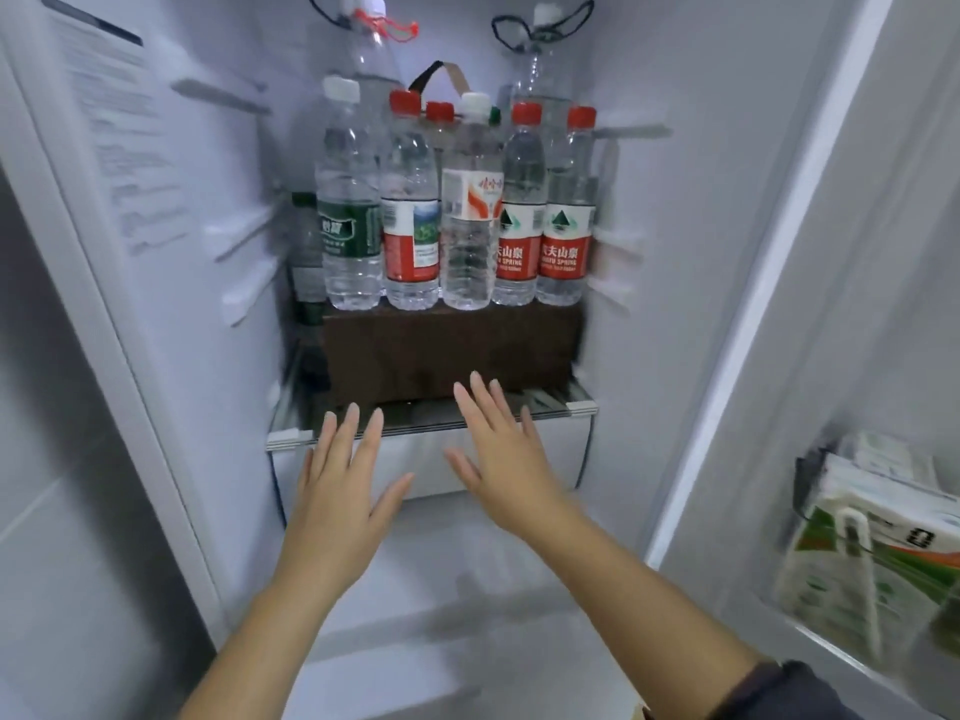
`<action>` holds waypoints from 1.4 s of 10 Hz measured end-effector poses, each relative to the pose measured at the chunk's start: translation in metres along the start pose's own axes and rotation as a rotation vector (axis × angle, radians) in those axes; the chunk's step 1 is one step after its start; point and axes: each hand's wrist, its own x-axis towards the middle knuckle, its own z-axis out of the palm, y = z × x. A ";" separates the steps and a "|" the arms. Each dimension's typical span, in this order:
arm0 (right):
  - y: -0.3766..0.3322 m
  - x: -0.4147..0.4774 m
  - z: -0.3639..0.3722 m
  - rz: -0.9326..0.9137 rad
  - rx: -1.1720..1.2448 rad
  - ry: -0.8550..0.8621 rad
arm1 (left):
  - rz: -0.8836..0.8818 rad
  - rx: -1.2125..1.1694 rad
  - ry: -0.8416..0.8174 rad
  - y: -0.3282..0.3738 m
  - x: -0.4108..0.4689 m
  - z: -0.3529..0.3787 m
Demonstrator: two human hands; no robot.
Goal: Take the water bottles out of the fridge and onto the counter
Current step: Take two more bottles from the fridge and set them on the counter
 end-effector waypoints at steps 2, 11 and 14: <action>-0.017 0.084 -0.022 -0.070 -0.081 0.105 | -0.005 0.110 0.130 -0.014 0.051 -0.031; -0.009 0.126 -0.066 -0.248 -0.255 0.106 | -0.458 -0.607 0.138 -0.057 0.348 -0.101; -0.006 0.125 -0.057 -0.239 -0.239 0.113 | -0.350 -0.623 0.086 -0.058 0.362 -0.090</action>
